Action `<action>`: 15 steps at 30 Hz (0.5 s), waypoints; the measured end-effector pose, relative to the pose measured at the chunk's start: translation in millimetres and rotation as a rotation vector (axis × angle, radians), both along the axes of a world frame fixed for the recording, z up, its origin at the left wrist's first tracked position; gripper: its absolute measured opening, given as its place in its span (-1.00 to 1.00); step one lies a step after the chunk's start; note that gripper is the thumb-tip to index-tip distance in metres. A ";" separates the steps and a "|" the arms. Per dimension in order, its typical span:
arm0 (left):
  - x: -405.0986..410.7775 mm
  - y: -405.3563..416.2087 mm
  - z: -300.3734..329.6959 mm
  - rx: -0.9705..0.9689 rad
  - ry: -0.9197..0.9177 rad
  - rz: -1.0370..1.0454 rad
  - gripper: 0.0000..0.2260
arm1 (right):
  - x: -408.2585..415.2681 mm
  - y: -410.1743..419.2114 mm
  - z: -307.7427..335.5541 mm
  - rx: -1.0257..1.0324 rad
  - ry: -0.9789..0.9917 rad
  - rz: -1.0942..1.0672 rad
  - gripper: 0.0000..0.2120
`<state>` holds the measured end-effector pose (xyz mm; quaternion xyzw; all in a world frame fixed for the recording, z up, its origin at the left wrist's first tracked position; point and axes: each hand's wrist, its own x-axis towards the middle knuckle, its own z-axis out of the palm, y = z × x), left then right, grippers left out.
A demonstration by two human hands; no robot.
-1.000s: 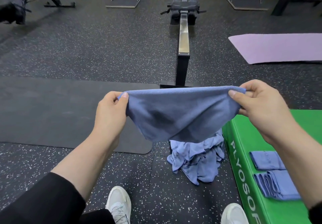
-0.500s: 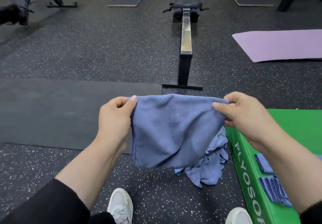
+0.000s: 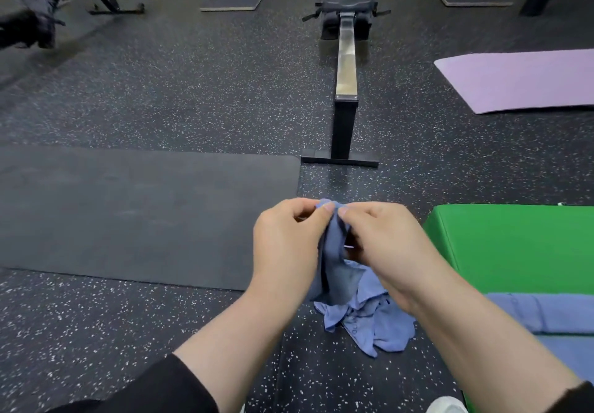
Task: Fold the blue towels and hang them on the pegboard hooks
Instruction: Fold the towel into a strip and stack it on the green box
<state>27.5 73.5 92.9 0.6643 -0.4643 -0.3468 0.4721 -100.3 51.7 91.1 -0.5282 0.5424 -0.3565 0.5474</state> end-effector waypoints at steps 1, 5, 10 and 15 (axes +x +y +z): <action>-1.0 0.5 0.3 -0.006 -0.001 0.000 -0.92 | 1.9 0.2 0.0 0.016 -0.034 0.006 -0.61; -3.4 3.0 3.8 -0.051 -0.060 -0.012 -0.81 | 2.2 0.3 0.2 0.091 -0.164 0.009 -0.61; -7.3 5.3 -3.4 -0.164 -0.181 -0.058 -0.90 | -1.1 3.2 5.4 0.176 -0.336 -0.054 -0.72; -9.5 11.1 -0.5 -0.256 -0.357 -0.230 -0.87 | -4.5 3.1 5.5 0.183 -0.387 -0.068 -0.70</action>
